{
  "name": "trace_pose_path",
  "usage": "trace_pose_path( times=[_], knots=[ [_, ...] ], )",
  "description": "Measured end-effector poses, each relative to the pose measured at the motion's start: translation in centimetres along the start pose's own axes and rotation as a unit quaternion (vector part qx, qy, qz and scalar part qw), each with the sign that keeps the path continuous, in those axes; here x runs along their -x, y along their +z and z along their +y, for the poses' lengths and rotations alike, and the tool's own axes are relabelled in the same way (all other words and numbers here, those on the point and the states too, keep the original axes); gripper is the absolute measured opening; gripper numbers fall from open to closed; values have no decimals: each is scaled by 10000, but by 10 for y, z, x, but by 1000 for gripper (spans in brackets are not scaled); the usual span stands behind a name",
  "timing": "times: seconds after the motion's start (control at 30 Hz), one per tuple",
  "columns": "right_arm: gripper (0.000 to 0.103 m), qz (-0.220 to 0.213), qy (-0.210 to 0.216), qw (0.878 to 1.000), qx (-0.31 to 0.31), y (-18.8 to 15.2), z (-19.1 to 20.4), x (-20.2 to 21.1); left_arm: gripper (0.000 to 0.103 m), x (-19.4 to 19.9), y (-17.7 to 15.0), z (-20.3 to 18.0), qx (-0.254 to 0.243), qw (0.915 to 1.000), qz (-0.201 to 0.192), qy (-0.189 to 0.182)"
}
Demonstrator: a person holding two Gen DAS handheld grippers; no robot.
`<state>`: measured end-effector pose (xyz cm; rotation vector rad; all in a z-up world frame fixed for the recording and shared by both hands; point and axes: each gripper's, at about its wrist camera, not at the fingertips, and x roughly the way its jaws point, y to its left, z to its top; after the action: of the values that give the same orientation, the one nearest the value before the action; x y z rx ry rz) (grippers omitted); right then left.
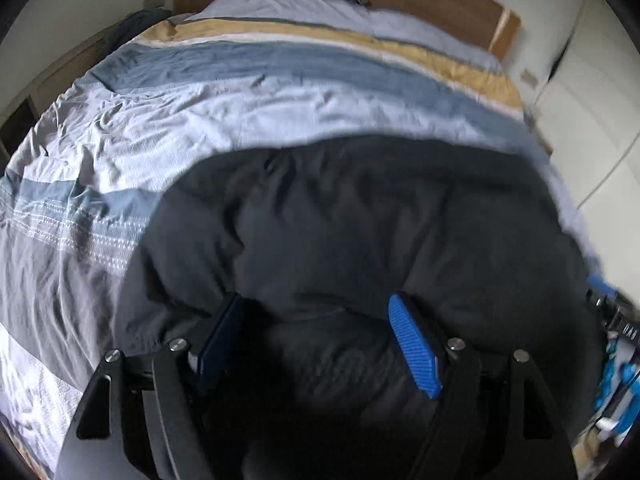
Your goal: Fold large clothes
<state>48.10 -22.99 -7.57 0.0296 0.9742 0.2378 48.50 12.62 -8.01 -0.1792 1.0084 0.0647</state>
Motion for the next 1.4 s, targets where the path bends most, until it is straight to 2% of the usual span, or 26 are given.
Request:
trace_pose_path(
  times=[0.2, 0.33, 0.37, 0.5, 0.63, 0.77, 0.87, 1.03, 1.13, 1.4],
  knots=[
    [91, 71, -36, 9979, -644, -18, -38, -11, 75, -2, -22, -1, -65, 9998, -143, 88],
    [91, 131, -772, 9954, -545, -21, -55, 1, 74, 7, -25, -3, -96, 9993, -190, 299],
    [91, 108, -833, 9949, -555, -21, -57, 7, 74, 13, -28, -6, -124, 9990, -236, 362],
    [91, -194, -658, 9967, -440, -28, -43, 41, 74, 34, -37, -16, -187, 9983, -397, 388],
    [91, -401, -224, 9988, -168, -46, -7, 64, 74, 46, -47, -25, -168, 9982, -444, 365],
    [92, -312, 104, 9993, -157, -66, 13, 60, 74, 50, -59, -34, -218, 9978, -491, 401],
    [94, -175, 170, 9989, -407, -78, 5, 48, 74, 48, -65, -36, -161, 9981, -456, 389],
    [97, -77, -258, 9973, -686, -82, -27, 47, 74, 53, -70, -30, -36, 9982, -447, 408],
    [97, -15, -665, 9940, -870, -83, -48, 58, 74, 62, -76, -30, 10, 9981, -440, 429],
    [99, -50, -908, 9878, -1261, -109, -79, 94, 74, 88, -91, -27, -63, 9986, -398, 346]
  ],
)
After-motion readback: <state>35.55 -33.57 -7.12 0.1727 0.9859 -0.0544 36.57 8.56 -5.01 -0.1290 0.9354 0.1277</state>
